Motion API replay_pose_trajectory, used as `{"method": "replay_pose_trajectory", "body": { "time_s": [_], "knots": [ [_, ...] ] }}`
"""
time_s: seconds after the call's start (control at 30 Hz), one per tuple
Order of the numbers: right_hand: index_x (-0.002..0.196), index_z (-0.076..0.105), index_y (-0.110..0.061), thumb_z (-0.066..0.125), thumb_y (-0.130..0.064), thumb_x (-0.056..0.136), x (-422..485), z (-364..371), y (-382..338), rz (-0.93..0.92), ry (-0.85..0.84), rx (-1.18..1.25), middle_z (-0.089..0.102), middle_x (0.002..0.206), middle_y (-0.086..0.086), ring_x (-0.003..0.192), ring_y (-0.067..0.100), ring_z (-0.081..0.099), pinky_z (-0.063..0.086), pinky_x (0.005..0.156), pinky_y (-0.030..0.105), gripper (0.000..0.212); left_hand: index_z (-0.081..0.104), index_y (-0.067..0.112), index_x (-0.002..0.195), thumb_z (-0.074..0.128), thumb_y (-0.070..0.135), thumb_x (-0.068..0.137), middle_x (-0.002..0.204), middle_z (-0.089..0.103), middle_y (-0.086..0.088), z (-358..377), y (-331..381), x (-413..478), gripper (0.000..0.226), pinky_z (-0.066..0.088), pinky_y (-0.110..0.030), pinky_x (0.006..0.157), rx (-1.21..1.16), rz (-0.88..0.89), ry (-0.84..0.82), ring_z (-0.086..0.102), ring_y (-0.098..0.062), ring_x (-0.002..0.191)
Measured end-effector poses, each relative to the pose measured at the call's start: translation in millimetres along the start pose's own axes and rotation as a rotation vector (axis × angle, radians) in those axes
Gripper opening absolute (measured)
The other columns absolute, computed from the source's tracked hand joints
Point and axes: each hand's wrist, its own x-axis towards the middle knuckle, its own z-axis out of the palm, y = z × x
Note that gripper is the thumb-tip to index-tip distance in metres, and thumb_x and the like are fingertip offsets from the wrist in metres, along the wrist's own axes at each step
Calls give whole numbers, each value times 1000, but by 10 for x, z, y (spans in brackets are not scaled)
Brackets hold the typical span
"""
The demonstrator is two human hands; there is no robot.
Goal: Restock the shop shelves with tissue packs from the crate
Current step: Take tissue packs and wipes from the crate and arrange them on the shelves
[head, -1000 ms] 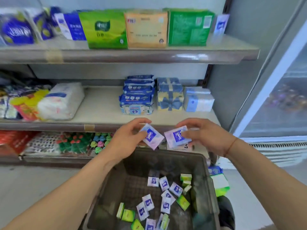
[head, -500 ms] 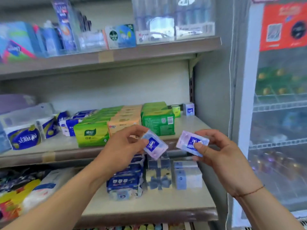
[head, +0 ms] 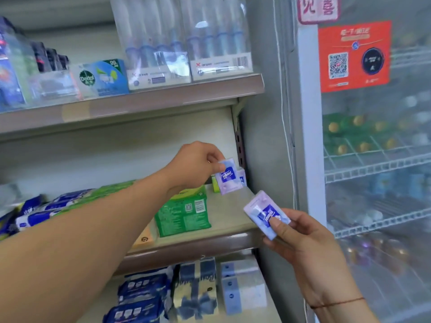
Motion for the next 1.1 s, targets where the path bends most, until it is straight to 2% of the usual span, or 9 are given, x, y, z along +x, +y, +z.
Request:
{"method": "replay_pose_trajectory", "body": {
  "time_s": [0.07, 0.13, 0.23, 0.37, 0.5, 0.7, 0.77, 0.9, 1.1],
  "knots": [
    [100, 74, -9, 70, -2, 88, 54, -51, -27, 19, 15, 24, 79, 90, 11, 70, 15, 70, 55, 71, 35, 14, 75, 24, 98, 79, 24, 88, 90, 74, 6, 129, -39, 270, 11, 48, -18, 74, 58, -29, -7, 67, -10, 86],
    [98, 75, -10, 71, -2, 87, 119, -103, -30, 18, 41, 49, 78, 81, 4, 63, 10, 69, 53, 65, 29, 14, 76, 20, 100, 79, 23, 88, 98, 74, 2, 287, -94, 561, 13, 47, -21, 78, 116, -66, -5, 67, -15, 93],
    [92, 76, -7, 72, 2, 83, 227, -149, -14, 7, 68, 119, 77, 77, 8, 62, 13, 71, 59, 56, 24, 13, 76, 14, 107, 78, 23, 88, 110, 73, -3, 562, -160, 955, 21, 49, -24, 85, 205, -105, -9, 66, -21, 104],
    [90, 77, -6, 76, 4, 79, 418, -126, 55, 4, 81, 135, 77, 77, 14, 63, 21, 71, 62, 60, 27, 15, 74, 8, 112, 73, 25, 92, 120, 69, -9, 1059, -231, 1390, 27, 53, -37, 98, 346, -124, -55, 64, -29, 112],
    [95, 76, -4, 77, 4, 81, 619, -51, 86, -7, 73, 110, 79, 83, 15, 72, 26, 77, 64, 64, 29, 17, 73, 12, 111, 70, 30, 90, 122, 70, -6, 1433, -448, 1670, 27, 52, -30, 92, 435, -141, -88, 65, -27, 114],
    [96, 75, -4, 75, 6, 83, 837, -98, 150, 1, 104, 101, 79, 81, 14, 71, 27, 77, 60, 59, 21, 16, 74, 15, 117, 66, 36, 95, 128, 68, -4, 1746, -816, 1811, 32, 50, -31, 102, 426, -182, -53, 64, -25, 119],
    [97, 75, -4, 75, 6, 83, 872, -135, 175, 11, 127, 98, 79, 81, 14, 70, 27, 78, 60, 58, 21, 17, 74, 12, 117, 68, 32, 95, 127, 68, -6, 1815, -866, 1847, 30, 49, -34, 104, 373, -197, -37, 63, -26, 119],
    [94, 75, -1, 75, 9, 81, 908, -159, 203, 33, 140, 108, 78, 78, 15, 69, 26, 77, 60, 57, 22, 17, 77, 11, 114, 71, 16, 92, 120, 71, -11, 1918, -872, 1882, 23, 53, -36, 100, 303, -203, -45, 65, -29, 115],
    [95, 75, -3, 76, 7, 82, 963, -147, 230, 28, 117, 84, 78, 80, 14, 72, 27, 78, 62, 60, 25, 17, 77, 10, 110, 75, 18, 89, 117, 72, -11, 1959, -886, 1951, 22, 53, -36, 98, 328, -195, 5, 64, -30, 112]
  ]
}}
